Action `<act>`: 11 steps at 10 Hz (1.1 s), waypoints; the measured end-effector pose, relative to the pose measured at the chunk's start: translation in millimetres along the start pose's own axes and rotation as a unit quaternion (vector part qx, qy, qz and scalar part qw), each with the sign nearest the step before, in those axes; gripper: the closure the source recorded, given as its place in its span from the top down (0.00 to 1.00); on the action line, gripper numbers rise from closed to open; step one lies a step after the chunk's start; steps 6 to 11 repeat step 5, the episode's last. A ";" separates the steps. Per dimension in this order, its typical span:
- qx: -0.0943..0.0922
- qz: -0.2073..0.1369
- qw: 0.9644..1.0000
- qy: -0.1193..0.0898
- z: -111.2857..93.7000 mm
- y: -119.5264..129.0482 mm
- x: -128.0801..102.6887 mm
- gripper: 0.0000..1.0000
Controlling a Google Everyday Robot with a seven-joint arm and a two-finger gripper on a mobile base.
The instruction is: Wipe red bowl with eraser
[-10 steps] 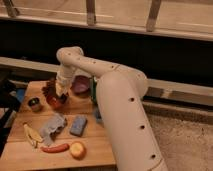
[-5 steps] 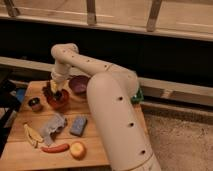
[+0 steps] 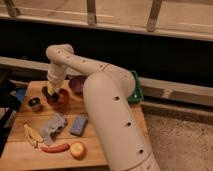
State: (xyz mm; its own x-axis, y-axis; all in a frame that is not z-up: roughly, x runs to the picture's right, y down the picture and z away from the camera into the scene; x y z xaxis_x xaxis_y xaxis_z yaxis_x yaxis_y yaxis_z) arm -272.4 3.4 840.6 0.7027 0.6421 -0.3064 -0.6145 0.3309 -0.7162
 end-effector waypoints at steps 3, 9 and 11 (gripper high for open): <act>0.011 0.013 1.000 -0.005 -15.0 -15.3 21.1 0.00; 0.007 0.015 1.000 -0.020 -20.1 -15.3 13.9 0.00; 0.007 0.015 1.000 -0.020 -20.1 -15.3 13.9 0.00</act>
